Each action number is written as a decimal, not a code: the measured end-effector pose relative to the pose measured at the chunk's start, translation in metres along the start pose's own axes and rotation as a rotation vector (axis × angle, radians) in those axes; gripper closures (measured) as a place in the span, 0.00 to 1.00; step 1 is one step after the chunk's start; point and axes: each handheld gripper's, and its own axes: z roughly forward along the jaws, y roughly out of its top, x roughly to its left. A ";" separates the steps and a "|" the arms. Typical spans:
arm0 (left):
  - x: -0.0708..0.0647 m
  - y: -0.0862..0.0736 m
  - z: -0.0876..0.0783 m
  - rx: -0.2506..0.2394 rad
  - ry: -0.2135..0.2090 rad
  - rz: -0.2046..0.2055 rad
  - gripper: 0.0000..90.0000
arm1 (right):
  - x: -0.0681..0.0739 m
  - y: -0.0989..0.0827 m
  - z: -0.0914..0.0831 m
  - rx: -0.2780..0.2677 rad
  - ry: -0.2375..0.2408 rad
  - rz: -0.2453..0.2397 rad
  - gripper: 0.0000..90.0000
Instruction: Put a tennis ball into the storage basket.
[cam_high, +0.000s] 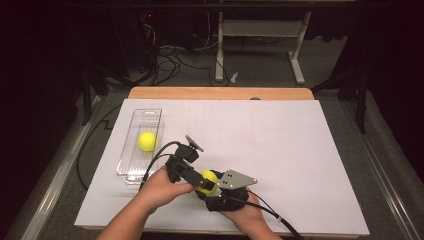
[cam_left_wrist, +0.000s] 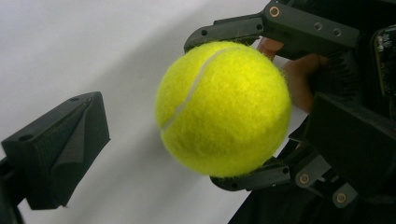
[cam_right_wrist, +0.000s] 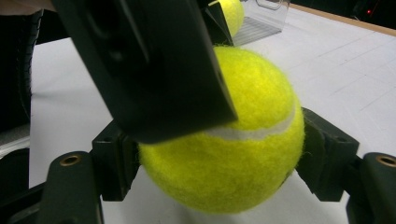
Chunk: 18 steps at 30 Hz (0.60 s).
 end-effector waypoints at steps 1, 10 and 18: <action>0.000 0.000 0.001 0.003 0.001 0.001 0.01 | 0.000 0.000 0.000 0.000 0.000 0.000 0.30; 0.001 0.000 0.009 0.019 0.007 -0.003 0.01 | 0.000 0.001 0.000 -0.007 0.001 -0.003 0.30; 0.001 0.000 0.012 0.025 -0.008 -0.012 0.02 | 0.001 0.001 0.001 -0.007 0.004 -0.002 0.30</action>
